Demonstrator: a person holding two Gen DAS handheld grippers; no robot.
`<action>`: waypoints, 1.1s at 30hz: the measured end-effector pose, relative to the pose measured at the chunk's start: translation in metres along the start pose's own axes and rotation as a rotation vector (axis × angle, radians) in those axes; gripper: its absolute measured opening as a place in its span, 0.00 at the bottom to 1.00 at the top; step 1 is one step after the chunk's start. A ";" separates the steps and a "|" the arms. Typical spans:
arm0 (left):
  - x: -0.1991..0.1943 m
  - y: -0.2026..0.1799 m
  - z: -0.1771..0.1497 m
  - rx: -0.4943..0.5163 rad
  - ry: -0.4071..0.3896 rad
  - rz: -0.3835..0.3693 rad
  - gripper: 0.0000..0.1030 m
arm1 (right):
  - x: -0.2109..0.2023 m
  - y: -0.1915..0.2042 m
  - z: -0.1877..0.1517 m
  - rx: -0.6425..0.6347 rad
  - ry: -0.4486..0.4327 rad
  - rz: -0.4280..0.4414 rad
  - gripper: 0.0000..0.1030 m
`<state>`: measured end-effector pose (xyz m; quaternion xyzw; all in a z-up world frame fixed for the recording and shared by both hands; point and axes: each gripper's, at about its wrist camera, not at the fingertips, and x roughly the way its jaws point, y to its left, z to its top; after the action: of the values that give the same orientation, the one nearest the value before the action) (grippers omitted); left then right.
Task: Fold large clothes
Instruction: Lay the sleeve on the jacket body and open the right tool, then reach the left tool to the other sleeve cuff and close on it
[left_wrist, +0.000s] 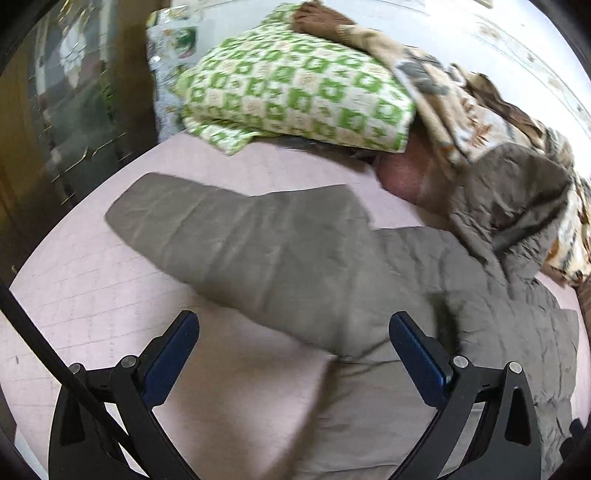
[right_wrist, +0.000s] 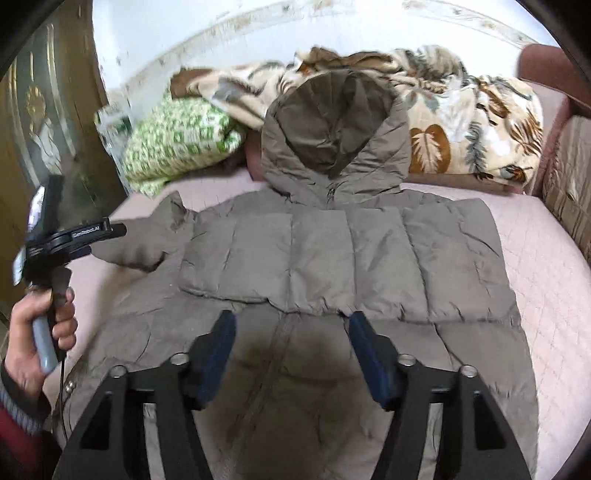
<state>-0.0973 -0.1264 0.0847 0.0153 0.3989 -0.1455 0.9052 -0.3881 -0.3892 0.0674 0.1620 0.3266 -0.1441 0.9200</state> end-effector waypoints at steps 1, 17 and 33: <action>0.002 0.011 0.001 -0.005 -0.004 0.020 1.00 | 0.004 -0.005 -0.004 0.009 0.008 0.007 0.67; 0.066 0.228 0.047 -0.526 0.090 -0.001 0.84 | 0.006 -0.057 0.006 0.128 -0.005 0.036 0.66; 0.142 0.275 0.072 -0.769 -0.026 -0.150 0.59 | 0.002 -0.058 0.003 0.118 -0.027 0.019 0.66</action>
<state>0.1211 0.0911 0.0059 -0.3560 0.4128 -0.0517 0.8368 -0.4061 -0.4430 0.0569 0.2172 0.3037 -0.1566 0.9144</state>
